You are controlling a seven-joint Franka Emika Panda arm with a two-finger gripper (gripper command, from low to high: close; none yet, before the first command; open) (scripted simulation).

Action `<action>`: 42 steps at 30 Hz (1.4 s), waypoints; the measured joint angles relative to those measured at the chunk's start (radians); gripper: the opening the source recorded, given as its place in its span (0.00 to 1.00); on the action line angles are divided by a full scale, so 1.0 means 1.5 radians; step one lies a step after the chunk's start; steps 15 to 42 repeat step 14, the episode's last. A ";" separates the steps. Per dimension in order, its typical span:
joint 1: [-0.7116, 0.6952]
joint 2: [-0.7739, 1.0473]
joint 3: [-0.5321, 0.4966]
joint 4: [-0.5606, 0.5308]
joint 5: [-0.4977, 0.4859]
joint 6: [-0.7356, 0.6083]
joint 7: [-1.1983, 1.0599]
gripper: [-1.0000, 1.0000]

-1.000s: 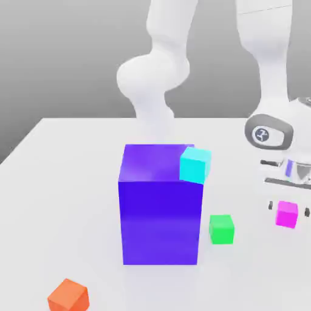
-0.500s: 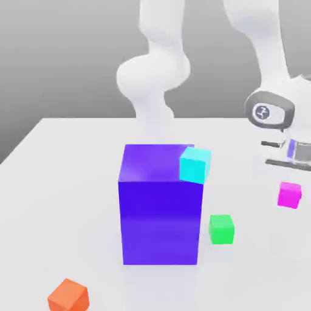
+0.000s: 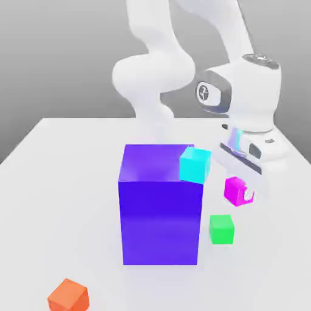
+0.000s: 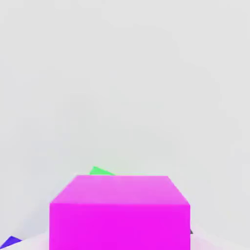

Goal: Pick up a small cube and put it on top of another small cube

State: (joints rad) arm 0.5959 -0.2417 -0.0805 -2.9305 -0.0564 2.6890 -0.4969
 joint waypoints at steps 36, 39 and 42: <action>0.014 0.177 -0.012 0.001 0.052 0.175 -0.020 1.00; 0.014 0.177 -0.012 0.001 0.052 0.175 -0.020 1.00; 0.014 0.177 -0.012 0.001 0.052 0.175 -0.020 1.00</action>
